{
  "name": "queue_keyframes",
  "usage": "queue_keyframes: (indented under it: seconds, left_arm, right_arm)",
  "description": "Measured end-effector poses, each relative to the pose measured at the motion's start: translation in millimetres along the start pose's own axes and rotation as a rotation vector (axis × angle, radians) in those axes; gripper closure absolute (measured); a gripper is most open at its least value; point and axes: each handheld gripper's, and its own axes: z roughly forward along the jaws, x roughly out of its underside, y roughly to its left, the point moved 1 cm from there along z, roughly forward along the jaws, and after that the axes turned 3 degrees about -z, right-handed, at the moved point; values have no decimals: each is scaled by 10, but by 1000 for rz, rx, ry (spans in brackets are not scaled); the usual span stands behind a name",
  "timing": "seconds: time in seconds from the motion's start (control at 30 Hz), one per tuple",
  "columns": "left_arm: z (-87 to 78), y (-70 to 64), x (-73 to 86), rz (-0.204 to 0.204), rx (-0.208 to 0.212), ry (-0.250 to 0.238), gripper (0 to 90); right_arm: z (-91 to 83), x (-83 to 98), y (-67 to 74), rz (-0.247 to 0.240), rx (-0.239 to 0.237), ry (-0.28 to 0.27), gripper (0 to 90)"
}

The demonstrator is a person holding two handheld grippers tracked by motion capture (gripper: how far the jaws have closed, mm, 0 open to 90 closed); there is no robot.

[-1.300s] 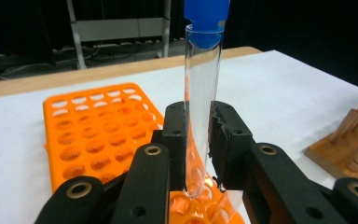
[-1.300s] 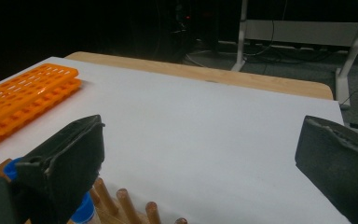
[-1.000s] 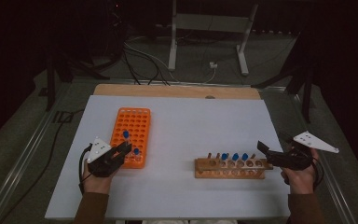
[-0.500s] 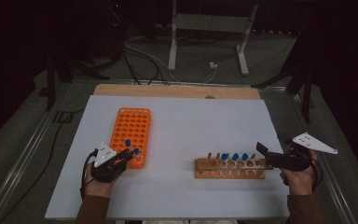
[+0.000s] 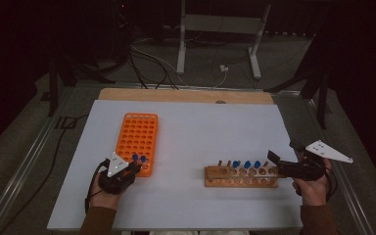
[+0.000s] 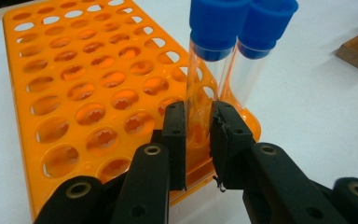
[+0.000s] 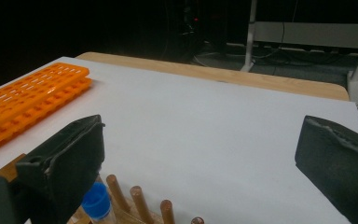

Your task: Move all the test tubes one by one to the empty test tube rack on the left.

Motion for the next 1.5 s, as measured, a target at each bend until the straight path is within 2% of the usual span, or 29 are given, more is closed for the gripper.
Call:
queue_keyframes:
  seconds: [0.07,0.13,0.23,0.33,0.4,0.53,0.67,0.8,0.97,1.13,1.27,1.4,1.5]
  left_arm:
    - [-5,0,3,-3,0,-2,764]
    - [-24,1,0,-5,7,-20,707]
    - [-89,-7,-39,7,16,-70,709]
    - [-122,-13,-57,14,13,-93,734]
    - [-113,-15,-49,15,8,-81,774]
    - [-76,-14,-21,20,1,-34,780]
    - [-80,-2,-15,8,7,-32,774]
    - [-120,9,-23,-17,36,-70,650]
    - [-222,35,-48,-58,96,-137,554]
    - [-309,59,-76,-87,100,-194,463]
    - [-353,77,-102,-108,80,-227,337]
    - [-366,79,-122,-118,47,-231,179]
    - [-365,75,-133,-121,40,-232,138]
  right_arm:
    - [0,0,0,1,0,0,14]
    - [2,3,2,-1,-2,1,14]
    - [9,6,4,-3,-2,3,14]
    - [18,9,12,-3,-5,6,14]
    - [24,10,22,-6,-8,6,14]
    - [26,3,39,-12,-12,6,14]
    - [25,-3,58,-23,-19,11,15]
    - [24,-5,89,-39,-35,23,26]
    - [26,-1,116,-52,-56,38,59]
    - [43,39,147,-66,-101,72,125]
    - [52,86,189,-88,-137,98,186]
    - [49,136,237,-101,-168,109,299]
    - [58,180,273,-117,-186,118,426]
